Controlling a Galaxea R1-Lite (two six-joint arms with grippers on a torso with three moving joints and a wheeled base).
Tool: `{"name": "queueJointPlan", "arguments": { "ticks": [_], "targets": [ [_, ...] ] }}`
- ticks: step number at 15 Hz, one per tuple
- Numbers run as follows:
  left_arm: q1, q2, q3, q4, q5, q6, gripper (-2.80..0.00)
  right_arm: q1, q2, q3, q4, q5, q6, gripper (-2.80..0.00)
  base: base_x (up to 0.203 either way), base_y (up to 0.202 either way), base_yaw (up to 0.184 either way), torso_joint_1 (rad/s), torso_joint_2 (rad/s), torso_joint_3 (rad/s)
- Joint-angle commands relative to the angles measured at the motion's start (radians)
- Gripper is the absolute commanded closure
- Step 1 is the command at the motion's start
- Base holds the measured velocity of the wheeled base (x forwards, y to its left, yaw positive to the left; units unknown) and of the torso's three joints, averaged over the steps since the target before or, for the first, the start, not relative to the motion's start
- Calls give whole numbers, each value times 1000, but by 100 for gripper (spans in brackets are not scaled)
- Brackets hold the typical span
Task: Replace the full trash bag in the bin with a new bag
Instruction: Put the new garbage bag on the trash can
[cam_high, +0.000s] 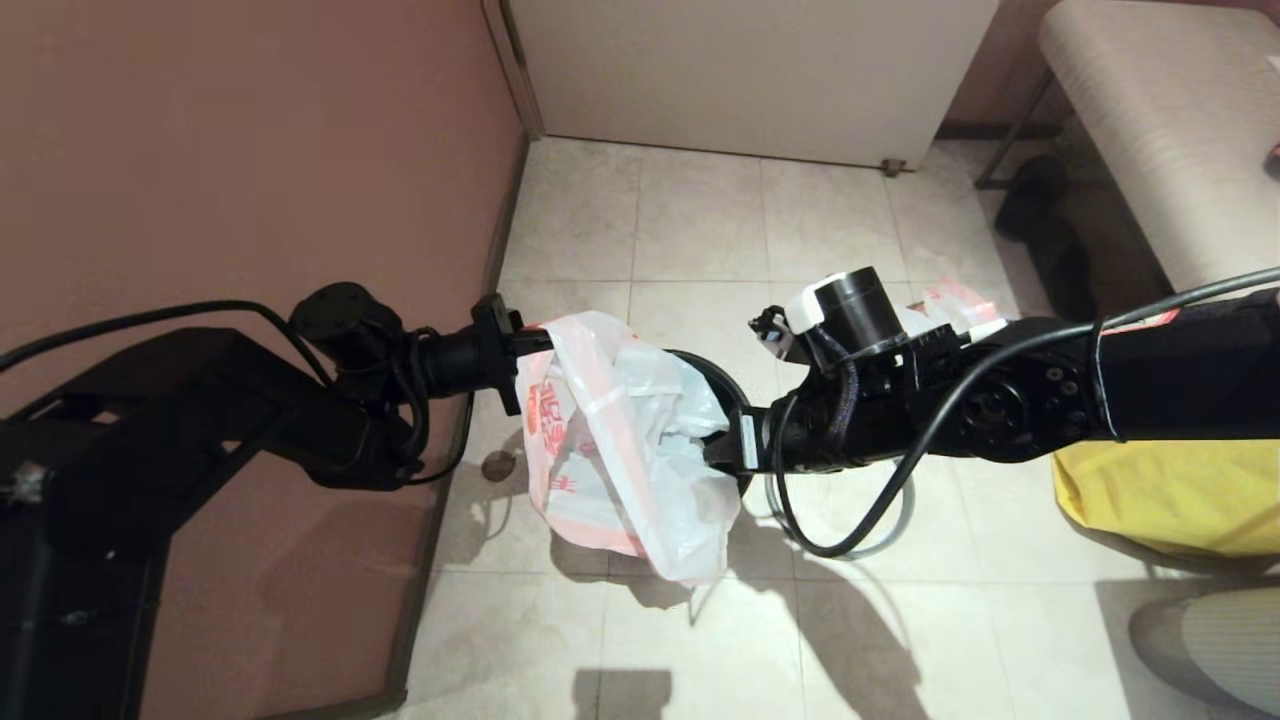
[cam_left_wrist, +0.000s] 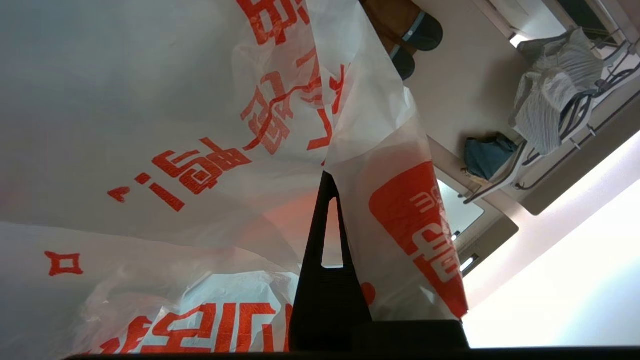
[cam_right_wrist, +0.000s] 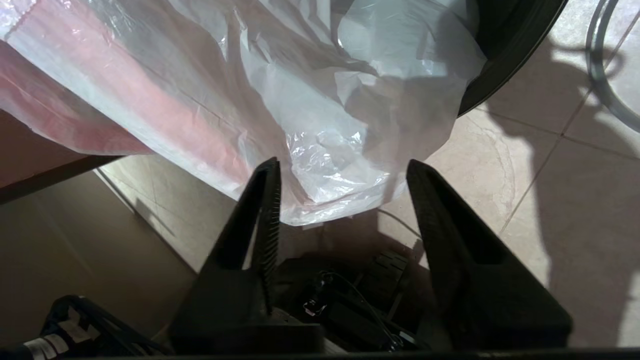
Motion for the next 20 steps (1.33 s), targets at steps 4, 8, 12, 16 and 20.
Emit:
{"name": "queueJointPlan", "arguments": {
  "ticks": [4,8,12,16,20],
  "targets": [
    [-7,-1,-22,-43,-10,-12,0,45,26,8,-2,-14,-62,-280,0,0,0,0,0,0],
    [4,7,-27,-44,-10,-12,0,127,104,15,-98,-86,-208,-280,0,0,0,0,0,0],
    [10,9,-28,-48,-10,-12,0,165,194,18,-258,-218,-366,-280,0,0,0,0,0,0],
    [25,7,-29,-48,-10,-12,0,179,216,25,-364,-318,-398,0,0,0,0,0,0,0],
    [30,6,-31,-48,-11,-14,0,189,207,103,-512,-400,-478,0,0,0,0,0,0,0]
  ]
}}
